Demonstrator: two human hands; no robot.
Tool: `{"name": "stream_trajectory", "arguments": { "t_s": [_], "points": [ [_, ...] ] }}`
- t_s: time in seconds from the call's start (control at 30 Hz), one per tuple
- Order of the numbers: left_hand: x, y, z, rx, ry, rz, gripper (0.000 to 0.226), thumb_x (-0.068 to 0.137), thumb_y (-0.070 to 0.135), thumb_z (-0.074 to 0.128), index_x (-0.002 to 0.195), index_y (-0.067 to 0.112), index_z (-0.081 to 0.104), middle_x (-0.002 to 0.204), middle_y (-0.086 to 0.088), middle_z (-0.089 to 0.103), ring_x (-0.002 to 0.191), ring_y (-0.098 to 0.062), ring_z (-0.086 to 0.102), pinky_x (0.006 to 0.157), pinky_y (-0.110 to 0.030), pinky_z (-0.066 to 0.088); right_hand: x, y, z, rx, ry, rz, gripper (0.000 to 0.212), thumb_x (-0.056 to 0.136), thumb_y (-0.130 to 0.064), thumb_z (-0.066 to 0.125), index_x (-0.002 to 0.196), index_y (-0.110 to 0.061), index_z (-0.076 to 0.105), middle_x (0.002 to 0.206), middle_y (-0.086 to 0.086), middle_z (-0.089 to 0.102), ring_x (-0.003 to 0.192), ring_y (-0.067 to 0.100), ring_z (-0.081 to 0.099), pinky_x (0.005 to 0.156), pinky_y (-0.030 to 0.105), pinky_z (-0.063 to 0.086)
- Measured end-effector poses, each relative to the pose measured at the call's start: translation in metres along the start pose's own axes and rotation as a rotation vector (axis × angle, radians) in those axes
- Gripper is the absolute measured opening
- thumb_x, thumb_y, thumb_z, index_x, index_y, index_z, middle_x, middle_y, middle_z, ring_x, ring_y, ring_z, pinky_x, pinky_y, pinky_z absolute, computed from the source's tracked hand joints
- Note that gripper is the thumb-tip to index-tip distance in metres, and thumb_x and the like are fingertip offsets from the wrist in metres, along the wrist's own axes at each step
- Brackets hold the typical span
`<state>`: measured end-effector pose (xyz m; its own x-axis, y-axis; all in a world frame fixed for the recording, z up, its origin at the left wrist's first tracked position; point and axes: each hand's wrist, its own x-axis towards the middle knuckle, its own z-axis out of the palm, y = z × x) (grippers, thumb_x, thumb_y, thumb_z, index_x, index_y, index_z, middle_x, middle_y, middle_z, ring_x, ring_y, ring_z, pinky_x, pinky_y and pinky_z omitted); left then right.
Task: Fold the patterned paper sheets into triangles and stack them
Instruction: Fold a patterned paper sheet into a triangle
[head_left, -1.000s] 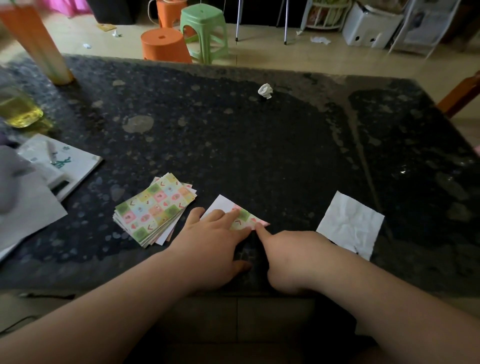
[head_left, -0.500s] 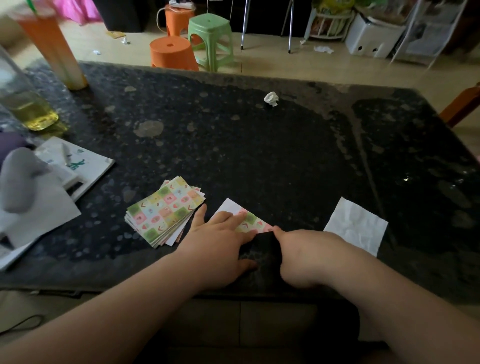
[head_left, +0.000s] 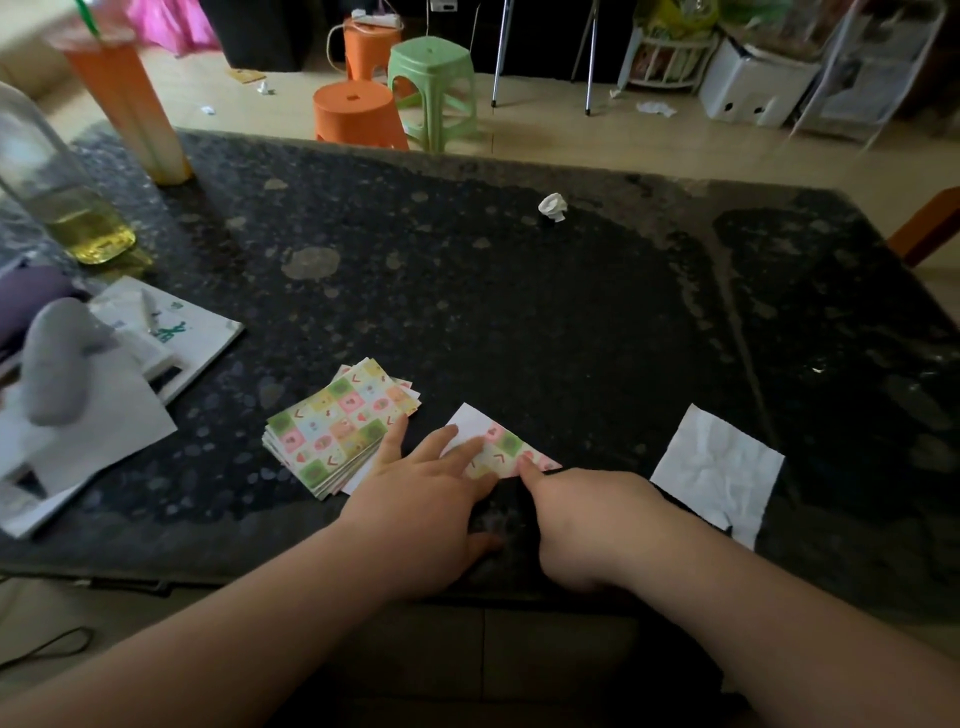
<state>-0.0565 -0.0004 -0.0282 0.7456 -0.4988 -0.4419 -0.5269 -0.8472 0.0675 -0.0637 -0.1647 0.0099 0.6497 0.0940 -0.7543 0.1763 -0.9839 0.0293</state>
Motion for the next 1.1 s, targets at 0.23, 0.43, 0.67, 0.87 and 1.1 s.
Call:
{"name": "stream_trajectory", "arguments": {
  "t_s": [0.23,0.43,0.67,0.87,1.1],
  "points": [
    [-0.01,-0.011,0.001,-0.025,-0.015,-0.063,0.065,0.096,0.074,0.033,0.156,0.048,0.027,0.171,0.008,-0.006,0.156,-0.019,-0.013,0.122,-0.058,-0.014,-0.002,0.0,-0.005,0.032,-0.041,0.027,0.088,0.095,-0.028,0.055,0.164,-0.034,0.0,0.125,-0.002,0.057,0.093,0.014,0.058,0.086,0.038,0.058],
    [-0.025,-0.023,0.009,-0.022,-0.021,-0.105,0.07,0.095,0.074,0.036,0.157,0.049,0.015,0.17,0.01,-0.009,0.156,-0.019,-0.015,0.123,-0.056,-0.013,-0.001,0.0,-0.003,0.017,-0.03,0.016,0.088,0.095,-0.026,0.051,0.164,-0.032,-0.003,0.132,-0.002,0.056,0.09,0.015,0.054,0.081,0.034,0.056],
    [-0.029,-0.025,0.011,-0.068,0.076,-0.091,0.064,0.095,0.073,0.037,0.154,0.046,0.033,0.167,0.012,0.012,0.154,-0.017,0.007,0.125,-0.049,0.004,0.012,-0.003,-0.004,0.062,0.067,0.073,0.057,0.094,-0.027,0.054,0.15,-0.03,0.045,0.111,-0.004,0.062,0.088,0.014,0.063,0.08,0.035,0.06],
    [-0.01,-0.02,-0.001,-0.376,0.379,-0.263,0.026,0.097,0.053,0.056,0.087,0.033,0.042,0.103,0.013,0.044,0.091,-0.008,0.045,0.075,-0.026,0.04,0.033,0.006,-0.009,0.339,0.413,0.124,0.014,0.093,-0.042,0.063,0.097,-0.029,0.069,0.088,-0.009,0.065,0.078,0.011,0.065,0.074,0.036,0.061],
    [0.011,-0.029,-0.007,-0.438,0.244,-0.414,0.038,0.09,0.057,0.066,0.109,0.032,0.046,0.112,0.012,0.043,0.096,-0.014,0.052,0.076,-0.032,0.049,0.044,0.005,-0.018,0.388,0.402,0.209,0.067,0.082,-0.058,0.078,0.132,-0.023,0.051,0.126,0.001,0.055,0.113,0.021,0.058,0.089,0.038,0.055]
  ]
}}
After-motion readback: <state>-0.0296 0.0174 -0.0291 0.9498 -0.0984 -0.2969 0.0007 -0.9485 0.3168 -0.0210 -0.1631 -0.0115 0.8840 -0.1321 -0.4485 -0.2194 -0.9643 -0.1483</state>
